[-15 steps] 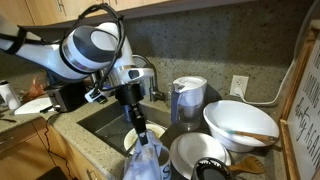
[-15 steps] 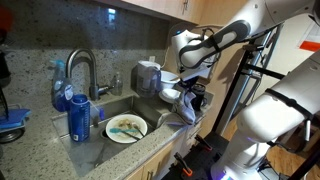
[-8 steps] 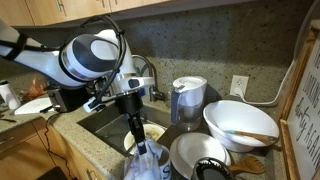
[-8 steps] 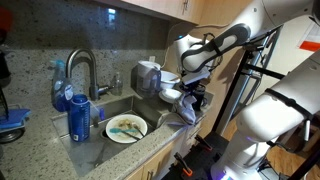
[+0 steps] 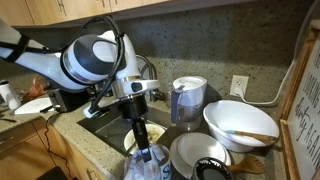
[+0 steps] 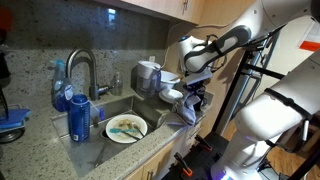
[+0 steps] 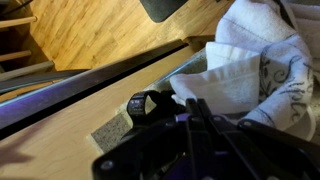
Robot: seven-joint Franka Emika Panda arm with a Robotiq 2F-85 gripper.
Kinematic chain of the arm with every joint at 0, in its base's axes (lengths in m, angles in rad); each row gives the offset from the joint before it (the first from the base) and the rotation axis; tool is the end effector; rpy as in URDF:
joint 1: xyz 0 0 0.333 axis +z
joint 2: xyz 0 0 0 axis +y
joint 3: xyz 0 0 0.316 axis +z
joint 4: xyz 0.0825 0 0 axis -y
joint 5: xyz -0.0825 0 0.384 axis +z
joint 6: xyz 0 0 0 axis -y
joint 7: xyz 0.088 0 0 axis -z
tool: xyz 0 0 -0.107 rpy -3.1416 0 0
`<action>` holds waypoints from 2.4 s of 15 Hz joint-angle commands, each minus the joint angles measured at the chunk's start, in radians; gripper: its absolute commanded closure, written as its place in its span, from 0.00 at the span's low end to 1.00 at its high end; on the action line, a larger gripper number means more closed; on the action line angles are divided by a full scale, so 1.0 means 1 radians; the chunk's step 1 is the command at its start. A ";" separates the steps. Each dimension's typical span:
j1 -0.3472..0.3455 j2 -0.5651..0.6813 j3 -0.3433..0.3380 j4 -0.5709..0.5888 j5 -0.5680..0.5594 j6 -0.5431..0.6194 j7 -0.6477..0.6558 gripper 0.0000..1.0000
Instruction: Take the mug out of the sink, put it on the counter then use the towel to dry it inside
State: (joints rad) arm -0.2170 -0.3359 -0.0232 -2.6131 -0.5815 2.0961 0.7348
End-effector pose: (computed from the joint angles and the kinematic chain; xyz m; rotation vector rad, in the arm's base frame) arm 0.3744 -0.1188 0.3568 2.5167 -0.8195 -0.0734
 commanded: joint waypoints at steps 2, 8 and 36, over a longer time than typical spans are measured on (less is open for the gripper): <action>-0.007 0.035 0.010 0.005 -0.051 0.075 0.096 0.99; 0.006 0.112 0.002 0.006 -0.069 0.175 0.129 0.99; 0.019 0.202 -0.046 -0.098 -0.141 0.324 0.136 0.99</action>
State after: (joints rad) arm -0.1921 -0.1449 -0.0575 -2.6893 -0.6879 2.3855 0.8336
